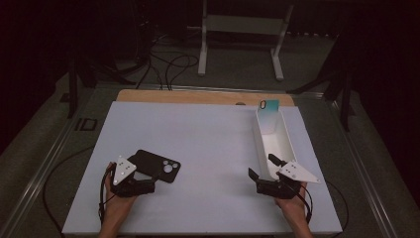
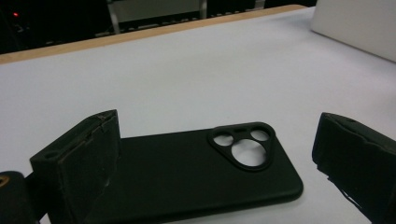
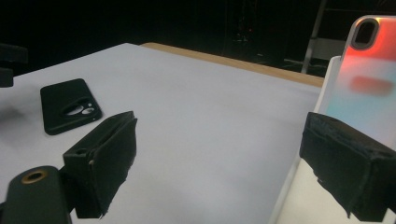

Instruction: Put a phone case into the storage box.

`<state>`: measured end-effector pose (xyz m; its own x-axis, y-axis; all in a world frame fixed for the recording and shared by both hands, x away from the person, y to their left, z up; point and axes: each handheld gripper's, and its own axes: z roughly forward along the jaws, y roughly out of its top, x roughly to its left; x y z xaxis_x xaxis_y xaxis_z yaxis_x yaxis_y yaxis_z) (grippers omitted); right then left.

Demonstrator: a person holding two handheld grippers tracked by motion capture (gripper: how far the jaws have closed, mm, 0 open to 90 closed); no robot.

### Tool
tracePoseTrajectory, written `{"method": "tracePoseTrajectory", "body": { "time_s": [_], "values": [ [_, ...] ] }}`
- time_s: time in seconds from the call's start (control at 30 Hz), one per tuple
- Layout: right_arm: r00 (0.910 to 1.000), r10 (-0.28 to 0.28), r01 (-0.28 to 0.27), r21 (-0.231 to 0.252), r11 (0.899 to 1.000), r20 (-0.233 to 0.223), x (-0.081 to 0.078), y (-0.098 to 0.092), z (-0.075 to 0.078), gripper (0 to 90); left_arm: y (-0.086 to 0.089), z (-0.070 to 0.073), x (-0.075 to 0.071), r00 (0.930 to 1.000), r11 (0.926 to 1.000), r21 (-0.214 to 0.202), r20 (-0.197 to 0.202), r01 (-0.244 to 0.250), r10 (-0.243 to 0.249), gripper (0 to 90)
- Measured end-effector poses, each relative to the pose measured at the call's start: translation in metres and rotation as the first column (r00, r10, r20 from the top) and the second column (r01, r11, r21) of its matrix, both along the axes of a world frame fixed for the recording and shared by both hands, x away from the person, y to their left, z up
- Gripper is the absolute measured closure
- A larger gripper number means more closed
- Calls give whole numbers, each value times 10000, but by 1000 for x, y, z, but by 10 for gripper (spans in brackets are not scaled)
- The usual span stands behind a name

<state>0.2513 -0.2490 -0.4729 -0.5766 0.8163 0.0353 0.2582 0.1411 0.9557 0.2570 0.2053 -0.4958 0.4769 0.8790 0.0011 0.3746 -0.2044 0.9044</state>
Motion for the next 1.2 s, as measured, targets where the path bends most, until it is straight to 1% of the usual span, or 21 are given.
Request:
{"method": "tracePoseTrajectory", "body": {
  "time_s": [0.1, 0.23, 0.33, 0.43, 0.47, 0.53, 0.57, 0.6, 0.63, 0.7, 0.73, 0.77, 0.8, 0.83, 0.9, 0.93, 1.0, 1.1, 1.2],
  "values": [
    [10000, -33, 33, -12, 10000, 39, 0, 0, 0, 107, 2, 5, 2, 10000, 10000, 82, 74, -18, 17, 24],
    [9999, -97, 97, 6, 10000, 81, 0, 1, 2, 108, 3, 14, 8, 9998, 9996, 208, 6, 177, -177, 43],
    [9999, -94, 93, 28, 10000, 134, 0, 1, 2, 108, 0, 16, 14, 9970, 9970, 358, -401, 681, -666, 57],
    [9999, -87, 88, -55, 9999, 139, -1, 2, 2, 108, -6, 13, 14, 9906, 9910, 580, -719, 1209, -1166, 80],
    [9998, -86, 87, -85, 9999, 168, -1, 2, 2, 108, -9, 11, 14, 9871, 9878, 630, -827, 1425, -1372, 99],
    [9998, -79, 80, -75, 9999, 182, -1, 2, 2, 108, -13, 9, 12, 9809, 9807, 845, -982, 1765, -1681, 188],
    [9998, -84, 85, -46, 10000, 179, -1, 2, 2, 108, -15, 8, 12, 9760, 9766, 839, -1086, 1982, -1887, 243],
    [9998, -99, 100, -70, 9999, 176, -1, 2, 2, 108, -17, 7, 12, 9689, 9706, 850, -1240, 2252, -2140, 324],
    [9998, -98, 100, -78, 9999, 181, -1, 2, 2, 108, -18, 5, 12, 9637, 9670, 763, -1327, 2430, -2317, 407],
    [9998, -100, 102, -77, 9999, 185, -1, 1, 2, 108, -19, 3, 12, 9518, 9588, 639, -1554, 2769, -2645, 529],
    [9997, -120, 122, -85, 9999, 189, -1, 1, 2, 108, -20, 1, 12, 9483, 9567, 609, -1642, 2846, -2717, 598],
    [9997, -130, 131, -71, 9999, 194, -2, 0, 2, 108, -20, -1, 11, 9475, 9565, 642, -1703, 2846, -2705, 648],
    [9997, -140, 141, -62, 9999, 204, -2, 0, 3, 108, -20, -2, 11, 9449, 9550, 694, -1821, 2884, -2722, 708],
    [9997, -153, 155, -63, 9999, 212, -2, 0, 3, 108, -19, -4, 12, 9413, 9534, 683, -1939, 2940, -2764, 752],
    [9997, -149, 151, -69, 9999, 218, -2, 0, 3, 108, -19, -8, 12, 9349, 9485, 844, -2159, 3052, -2816, 847],
    [9997, -147, 149, -71, 9999, 219, -2, 0, 2, 108, -19, -11, 12, 9293, 9451, 861, -2298, 3153, -2891, 888],
    [9997, -137, 138, -67, 9999, 201, -2, 0, 2, 108, -19, -15, 11, 9212, 9388, 957, -2485, 3310, -2995, 897],
    [9997, -148, 150, -86, 9999, 213, -2, 0, 2, 108, -22, -20, 8, 9092, 9269, 1170, -2718, 3565, -3154, 900],
    [9997, -157, 158, -47, 9999, 193, -1, 0, 2, 108, -25, -25, 7, 9011, 9173, 1416, -2920, 3721, -3204, 900]
  ]
}}
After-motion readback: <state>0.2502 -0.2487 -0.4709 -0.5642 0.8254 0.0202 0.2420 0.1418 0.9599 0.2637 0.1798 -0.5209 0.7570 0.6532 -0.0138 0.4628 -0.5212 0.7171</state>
